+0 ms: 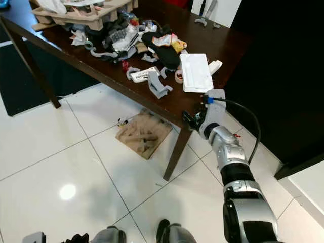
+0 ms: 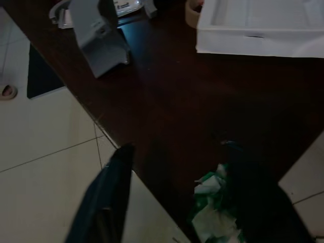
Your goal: Picking trash to rubbish bin
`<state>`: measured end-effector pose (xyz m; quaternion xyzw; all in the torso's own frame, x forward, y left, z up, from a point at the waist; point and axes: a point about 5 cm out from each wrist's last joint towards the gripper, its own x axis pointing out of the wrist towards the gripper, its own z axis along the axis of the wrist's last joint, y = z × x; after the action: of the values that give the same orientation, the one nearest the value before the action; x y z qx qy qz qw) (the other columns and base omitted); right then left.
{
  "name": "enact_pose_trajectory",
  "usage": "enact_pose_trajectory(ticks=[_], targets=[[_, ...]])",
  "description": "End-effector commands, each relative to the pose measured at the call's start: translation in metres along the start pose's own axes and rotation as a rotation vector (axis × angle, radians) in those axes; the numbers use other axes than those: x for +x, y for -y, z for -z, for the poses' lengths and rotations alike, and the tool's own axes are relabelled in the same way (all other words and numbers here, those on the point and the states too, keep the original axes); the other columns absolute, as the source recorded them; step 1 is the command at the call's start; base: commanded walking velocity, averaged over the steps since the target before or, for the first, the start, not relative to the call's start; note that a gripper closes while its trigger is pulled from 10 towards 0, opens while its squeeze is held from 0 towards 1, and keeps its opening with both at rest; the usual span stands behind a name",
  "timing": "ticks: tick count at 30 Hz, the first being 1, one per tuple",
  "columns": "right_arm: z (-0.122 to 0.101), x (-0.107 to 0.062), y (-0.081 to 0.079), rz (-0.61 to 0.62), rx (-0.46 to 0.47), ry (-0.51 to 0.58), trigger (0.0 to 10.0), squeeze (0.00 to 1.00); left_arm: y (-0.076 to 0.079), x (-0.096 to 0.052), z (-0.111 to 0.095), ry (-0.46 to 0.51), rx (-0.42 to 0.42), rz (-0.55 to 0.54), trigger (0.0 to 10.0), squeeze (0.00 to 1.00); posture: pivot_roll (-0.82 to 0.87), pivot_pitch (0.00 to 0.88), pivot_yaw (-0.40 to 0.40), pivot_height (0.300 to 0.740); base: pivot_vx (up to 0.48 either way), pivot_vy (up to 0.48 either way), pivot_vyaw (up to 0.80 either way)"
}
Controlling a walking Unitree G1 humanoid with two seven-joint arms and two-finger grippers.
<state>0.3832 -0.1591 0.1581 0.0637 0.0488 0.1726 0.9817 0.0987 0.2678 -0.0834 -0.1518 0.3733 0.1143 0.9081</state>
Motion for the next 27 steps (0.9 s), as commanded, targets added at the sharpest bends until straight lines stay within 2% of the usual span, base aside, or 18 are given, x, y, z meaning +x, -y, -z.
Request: enact_pose_trajectory(ticks=[1, 13, 27], targets=[[0.007, -0.004, 0.003, 0.009, 0.001, -0.009, 0.0, 0.00, 0.000, -0.006, 0.014, -0.043, -0.012, -0.003, 10.0, 0.00, 0.21, 0.199, -0.110, 0.740, 0.000, 0.000, 0.00], [0.005, -0.004, -0.001, -0.015, -0.002, 0.020, 0.0, 0.00, 0.000, -0.006, 0.013, -0.041, -0.003, 0.004, 10.0, 0.00, 0.21, 0.200, -0.104, 0.740, 0.000, 0.000, 0.00], [-0.001, -0.002, -0.011, -0.066, 0.050, 0.088, 0.0, 0.00, 0.000, -0.005, 0.012, -0.040, 0.002, 0.009, 10.0, 0.00, 0.21, 0.198, -0.102, 0.740, 0.000, 0.000, 0.00]])
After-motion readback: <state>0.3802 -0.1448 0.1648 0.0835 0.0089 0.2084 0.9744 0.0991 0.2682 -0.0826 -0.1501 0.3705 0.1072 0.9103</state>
